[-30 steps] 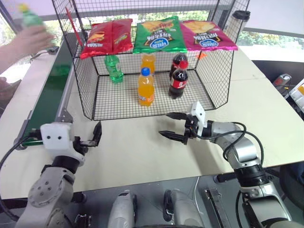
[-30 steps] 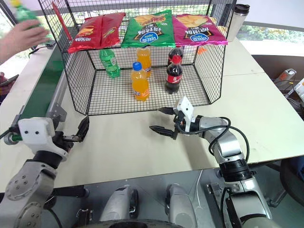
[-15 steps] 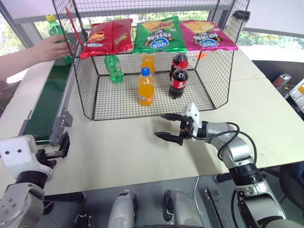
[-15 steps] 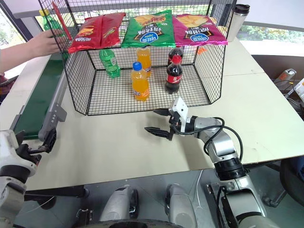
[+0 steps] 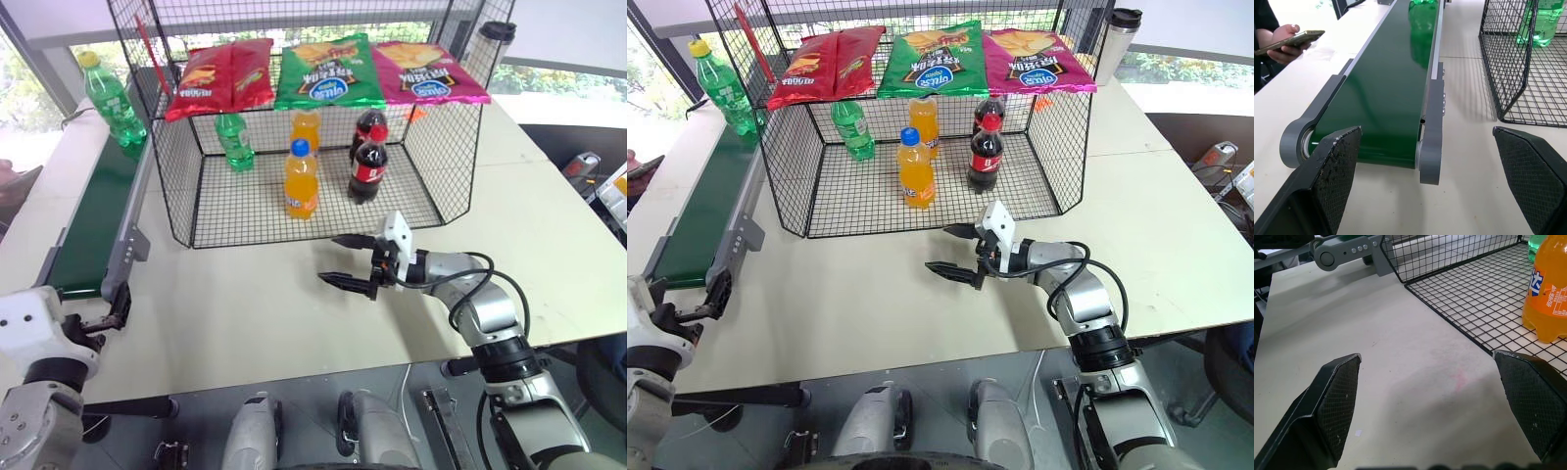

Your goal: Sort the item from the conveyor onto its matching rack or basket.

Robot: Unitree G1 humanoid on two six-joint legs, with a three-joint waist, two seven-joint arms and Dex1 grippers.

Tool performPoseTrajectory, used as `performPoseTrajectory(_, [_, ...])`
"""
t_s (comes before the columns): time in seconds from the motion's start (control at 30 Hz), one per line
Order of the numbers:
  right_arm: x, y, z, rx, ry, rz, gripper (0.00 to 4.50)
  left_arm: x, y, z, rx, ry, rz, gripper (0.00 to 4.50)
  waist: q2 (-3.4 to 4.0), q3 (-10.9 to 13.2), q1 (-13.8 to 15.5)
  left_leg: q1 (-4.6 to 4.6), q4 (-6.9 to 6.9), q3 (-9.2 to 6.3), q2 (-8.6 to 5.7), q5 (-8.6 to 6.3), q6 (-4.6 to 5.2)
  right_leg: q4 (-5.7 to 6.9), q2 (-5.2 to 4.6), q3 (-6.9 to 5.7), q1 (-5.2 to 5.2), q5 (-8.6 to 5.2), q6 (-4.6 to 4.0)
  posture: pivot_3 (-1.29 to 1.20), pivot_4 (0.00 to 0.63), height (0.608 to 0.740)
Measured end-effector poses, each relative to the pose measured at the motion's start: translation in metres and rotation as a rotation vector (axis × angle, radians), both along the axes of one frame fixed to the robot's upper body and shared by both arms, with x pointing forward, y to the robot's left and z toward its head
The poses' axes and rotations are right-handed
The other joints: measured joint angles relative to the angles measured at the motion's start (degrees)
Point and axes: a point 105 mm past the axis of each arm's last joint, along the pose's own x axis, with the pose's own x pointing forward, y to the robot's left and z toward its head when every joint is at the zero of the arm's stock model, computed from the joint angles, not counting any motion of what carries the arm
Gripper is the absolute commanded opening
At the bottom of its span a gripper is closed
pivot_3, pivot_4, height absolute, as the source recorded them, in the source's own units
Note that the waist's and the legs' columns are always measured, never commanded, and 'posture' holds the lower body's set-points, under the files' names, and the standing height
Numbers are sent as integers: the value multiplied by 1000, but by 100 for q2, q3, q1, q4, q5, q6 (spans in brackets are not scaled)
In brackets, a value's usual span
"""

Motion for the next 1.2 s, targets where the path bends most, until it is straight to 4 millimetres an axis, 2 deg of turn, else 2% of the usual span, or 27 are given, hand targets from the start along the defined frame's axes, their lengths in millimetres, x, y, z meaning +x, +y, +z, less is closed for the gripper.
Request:
performPoseTrajectory(0.53, [1, 0, 0, 0, -1, -7, 4500, 4, 13, -3, 4, 2, 64, 4466, 0, 0, 0, -1, 0, 0, 0, 0, 0, 0, 0, 0, -1, 0, 0, 0, 150, 740])
performPoseTrajectory(0.77, [1, 0, 0, 0, 0, -8, 4500, 9, 14, 3, 53, -3, 52, 4466, 0, 0, 0, -1, 0, 1, 0, 0, 0, 0, 0, 0, -1, 0, 0, 0, 150, 740])
performPoseTrajectory(1.07, [1, 0, 0, -2, 5, -10, 4500, 14, 20, 1, 71, 4, 78, 4466, 0, 0, 5, -1, 0, 2, 0, 0, 0, 0, 0, 0, -1, 0, 0, 0, 150, 740])
performPoseTrajectory(1.2, [0, 0, 1, -1, 0, -9, 4500, 20, 20, 8, 84, -23, 83, 4466, 0, 0, 3, -2, 0, 2, 0, 0, 0, 0, -1, 0, -1, 1, 1, 0, 150, 740])
